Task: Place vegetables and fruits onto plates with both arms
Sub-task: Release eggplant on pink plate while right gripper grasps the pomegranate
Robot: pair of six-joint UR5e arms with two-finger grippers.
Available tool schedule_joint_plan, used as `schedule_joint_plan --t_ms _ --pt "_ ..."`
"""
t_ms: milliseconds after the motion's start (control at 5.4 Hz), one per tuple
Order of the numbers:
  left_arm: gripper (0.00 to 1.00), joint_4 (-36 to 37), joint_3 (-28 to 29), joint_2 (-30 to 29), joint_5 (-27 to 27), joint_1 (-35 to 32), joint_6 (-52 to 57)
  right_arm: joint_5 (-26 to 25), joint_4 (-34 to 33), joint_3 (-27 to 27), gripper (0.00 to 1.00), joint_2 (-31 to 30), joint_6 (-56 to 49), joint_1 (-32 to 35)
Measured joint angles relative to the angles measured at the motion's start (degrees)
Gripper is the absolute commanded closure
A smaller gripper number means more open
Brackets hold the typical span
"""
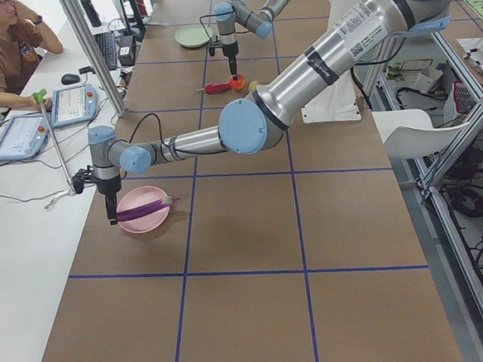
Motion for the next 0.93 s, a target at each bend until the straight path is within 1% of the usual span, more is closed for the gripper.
schedule_joint_plan --t_ms 370,556,741,926 --pt "0.00 0.03 -0.39 0.07 -0.10 -0.14 0.00 -0.24 0.18 -0.97 0.01 0.22 -0.12 -0.15" --pt "0.00 1.03 -1.41 0.08 -0.10 -0.28 0.09 -0.61 0.53 -1.77 0.06 0.66 -0.17 -0.36" --pt "0.00 2.78 -2.88 0.12 -0.10 -0.58 0.80 -0.83 1.14 -2.38 0.53 0.95 -0.17 -0.59" --pt "0.00 3.74 -3.62 0.13 -0.10 -0.87 1.66 -0.89 1.49 -2.55 0.89 1.28 0.09 -0.65"
